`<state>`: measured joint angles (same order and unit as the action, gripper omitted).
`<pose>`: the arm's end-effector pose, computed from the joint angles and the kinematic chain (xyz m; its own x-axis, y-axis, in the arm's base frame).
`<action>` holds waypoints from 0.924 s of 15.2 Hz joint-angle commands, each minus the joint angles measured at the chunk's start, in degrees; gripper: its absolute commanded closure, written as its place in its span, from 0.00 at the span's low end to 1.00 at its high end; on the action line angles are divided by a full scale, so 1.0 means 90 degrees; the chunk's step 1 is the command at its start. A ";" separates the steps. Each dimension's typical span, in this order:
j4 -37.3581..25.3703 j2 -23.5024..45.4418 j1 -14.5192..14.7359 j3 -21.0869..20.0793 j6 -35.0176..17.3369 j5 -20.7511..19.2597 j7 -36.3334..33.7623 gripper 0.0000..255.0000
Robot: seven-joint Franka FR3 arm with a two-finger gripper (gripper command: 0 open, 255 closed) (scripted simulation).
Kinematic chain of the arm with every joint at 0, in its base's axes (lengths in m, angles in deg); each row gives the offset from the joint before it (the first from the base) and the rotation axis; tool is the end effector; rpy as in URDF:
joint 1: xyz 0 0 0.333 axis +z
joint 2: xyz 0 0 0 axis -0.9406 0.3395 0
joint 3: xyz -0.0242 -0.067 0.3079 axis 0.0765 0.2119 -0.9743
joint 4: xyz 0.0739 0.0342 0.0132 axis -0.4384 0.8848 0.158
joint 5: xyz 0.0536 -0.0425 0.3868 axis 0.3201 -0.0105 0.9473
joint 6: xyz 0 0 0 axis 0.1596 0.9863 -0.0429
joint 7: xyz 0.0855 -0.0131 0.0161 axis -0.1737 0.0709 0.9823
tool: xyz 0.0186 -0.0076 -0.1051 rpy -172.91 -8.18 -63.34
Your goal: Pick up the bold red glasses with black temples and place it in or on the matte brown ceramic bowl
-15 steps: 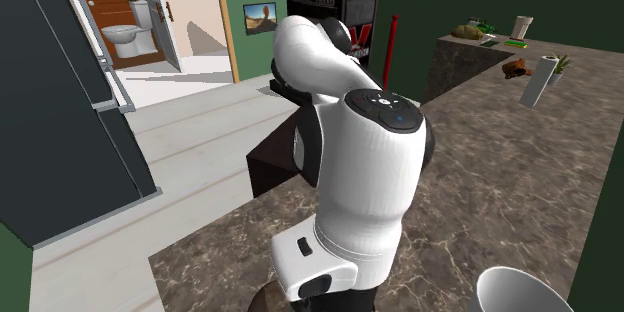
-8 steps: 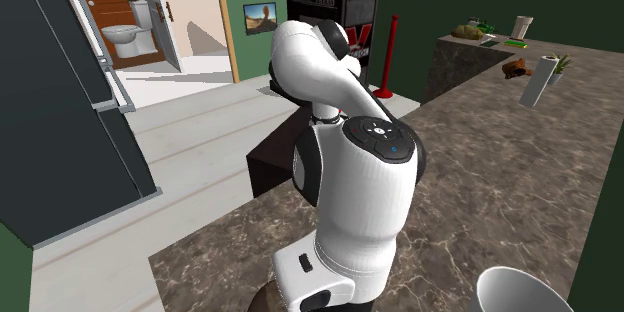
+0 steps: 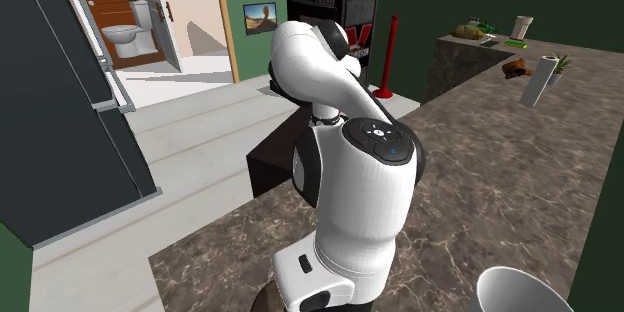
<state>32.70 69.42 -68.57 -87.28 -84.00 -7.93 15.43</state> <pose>0.7202 0.3225 0.3440 0.9723 0.0484 0.2286 0.0433 -0.9987 0.0271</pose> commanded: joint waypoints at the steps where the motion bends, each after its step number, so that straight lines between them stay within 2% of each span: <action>1: 0.0004 0.0001 0.0002 -0.0001 -0.0002 0.0001 -0.0002 0.00; 3: -0.0009 0.0005 0.0005 0.0000 0.0004 0.0001 0.0004 0.00; 7: 0.0082 -0.0471 -0.0086 -0.0186 0.0401 0.0180 0.0037 0.00; 14: 0.0082 -0.0471 -0.0086 -0.0186 0.0401 0.0180 0.0037 0.00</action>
<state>33.42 65.19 -69.33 -88.94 -80.39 -6.31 15.76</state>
